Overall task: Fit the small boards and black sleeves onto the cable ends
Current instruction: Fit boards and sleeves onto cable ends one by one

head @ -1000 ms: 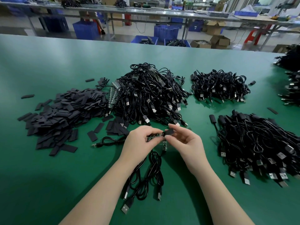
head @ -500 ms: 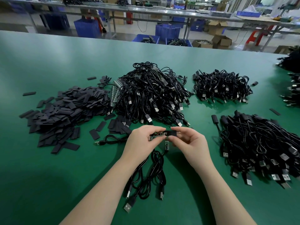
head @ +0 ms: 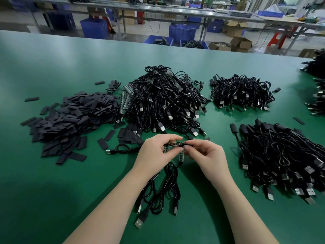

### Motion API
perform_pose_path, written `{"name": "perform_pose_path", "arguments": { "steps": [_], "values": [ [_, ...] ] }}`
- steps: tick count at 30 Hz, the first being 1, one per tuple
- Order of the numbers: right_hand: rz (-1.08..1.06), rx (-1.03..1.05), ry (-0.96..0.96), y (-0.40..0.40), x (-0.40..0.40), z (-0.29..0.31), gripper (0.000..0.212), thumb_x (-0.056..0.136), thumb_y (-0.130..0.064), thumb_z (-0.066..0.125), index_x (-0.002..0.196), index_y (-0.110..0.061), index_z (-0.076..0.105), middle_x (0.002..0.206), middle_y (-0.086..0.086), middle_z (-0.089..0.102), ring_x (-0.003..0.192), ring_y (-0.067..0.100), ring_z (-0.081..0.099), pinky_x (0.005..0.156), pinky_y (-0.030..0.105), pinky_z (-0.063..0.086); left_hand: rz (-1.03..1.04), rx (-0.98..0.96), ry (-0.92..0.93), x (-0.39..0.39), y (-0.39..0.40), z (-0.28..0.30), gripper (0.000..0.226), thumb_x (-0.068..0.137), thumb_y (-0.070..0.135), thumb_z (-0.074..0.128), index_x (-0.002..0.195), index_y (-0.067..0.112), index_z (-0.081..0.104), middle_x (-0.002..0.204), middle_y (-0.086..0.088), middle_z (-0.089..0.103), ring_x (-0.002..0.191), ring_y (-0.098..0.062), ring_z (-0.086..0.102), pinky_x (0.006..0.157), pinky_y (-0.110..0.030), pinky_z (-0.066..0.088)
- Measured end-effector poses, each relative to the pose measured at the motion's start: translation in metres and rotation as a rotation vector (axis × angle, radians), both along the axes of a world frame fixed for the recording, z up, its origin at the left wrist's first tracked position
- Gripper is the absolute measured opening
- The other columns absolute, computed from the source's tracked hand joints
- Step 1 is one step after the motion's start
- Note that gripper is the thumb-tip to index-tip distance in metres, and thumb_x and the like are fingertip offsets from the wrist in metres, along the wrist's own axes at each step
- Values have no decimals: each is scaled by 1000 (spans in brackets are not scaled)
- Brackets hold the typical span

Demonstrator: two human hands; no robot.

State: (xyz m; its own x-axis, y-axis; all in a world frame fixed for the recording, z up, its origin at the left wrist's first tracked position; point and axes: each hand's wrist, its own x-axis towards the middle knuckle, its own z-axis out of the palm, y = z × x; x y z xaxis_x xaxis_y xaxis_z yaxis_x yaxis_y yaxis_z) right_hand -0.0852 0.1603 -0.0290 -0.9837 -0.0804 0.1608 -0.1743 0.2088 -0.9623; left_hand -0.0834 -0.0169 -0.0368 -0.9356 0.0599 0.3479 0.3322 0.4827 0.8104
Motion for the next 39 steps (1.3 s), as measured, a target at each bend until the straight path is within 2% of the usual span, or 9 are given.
{"name": "perform_pose_path", "arguments": {
  "steps": [5, 8, 12, 15, 20, 23, 28, 35, 39],
  "values": [
    [-22, 60, 117, -2, 1, 0, 41, 82, -11, 79, 74, -50, 74, 80, -16, 75, 76, 2, 69, 71, 14, 52, -2, -36, 16, -1, 1, 0, 13, 84, 21, 75, 94, 30, 75, 85, 19, 66, 66, 16, 50, 61, -3, 35],
    [-21, 110, 194, -2, 2, 0, 40, 82, -8, 78, 75, -47, 72, 79, -20, 73, 74, -1, 67, 69, 9, 48, -7, -47, -2, -1, 0, -1, 12, 84, 21, 73, 92, 30, 75, 81, 22, 64, 65, 16, 50, 60, -3, 35],
    [-23, 236, 301, 1, 1, -5, 27, 85, -9, 76, 80, -35, 71, 77, -15, 70, 73, 5, 63, 69, 11, 46, -28, -71, -26, -2, 0, -3, 11, 86, 26, 71, 94, 32, 75, 85, 22, 66, 82, 6, 59, 68, -14, 45],
    [-24, 303, 349, 2, -1, -8, 11, 87, -11, 74, 82, -20, 75, 75, -12, 69, 73, 7, 62, 69, 14, 46, -16, -105, -26, -2, 1, -4, 8, 86, 30, 68, 92, 31, 74, 84, 19, 66, 82, 0, 59, 67, -25, 50],
    [-73, 416, 454, -1, -3, -10, 15, 89, -17, 66, 79, -7, 72, 73, -2, 68, 71, 10, 58, 67, 17, 45, -31, -158, -2, 0, 5, -4, 14, 86, 40, 60, 85, 31, 71, 79, 21, 64, 81, 0, 58, 65, -16, 44],
    [-46, 456, 428, 1, -5, -12, 14, 91, -12, 68, 77, -7, 68, 70, -3, 63, 69, 13, 55, 66, 15, 43, -36, -175, -4, 0, 5, -5, 15, 86, 41, 59, 83, 30, 69, 78, 19, 63, 80, -2, 57, 65, -22, 46],
    [-39, 467, 412, -1, -4, -12, 22, 93, -20, 62, 75, -8, 62, 66, -8, 52, 66, 9, 45, 63, 10, 35, -46, -174, -10, -1, 4, -6, 20, 87, 41, 56, 82, 26, 68, 76, 13, 62, 74, -9, 56, 67, -34, 48],
    [-12, 466, 406, -3, -4, -13, 22, 94, -18, 59, 75, -8, 58, 65, -11, 45, 70, 1, 46, 63, 8, 34, -69, -172, -50, -2, 3, -4, 20, 85, 41, 54, 75, 27, 63, 67, 16, 56, 67, -11, 51, 64, -35, 46],
    [1, 443, 383, -4, -2, -13, 23, 95, -20, 56, 74, -11, 54, 64, -14, 43, 68, 0, 45, 62, 10, 33, -78, -178, -61, -1, 3, -2, 20, 86, 41, 53, 68, 33, 55, 65, 17, 53, 63, -10, 47, 60, -30, 38]
  ]
}}
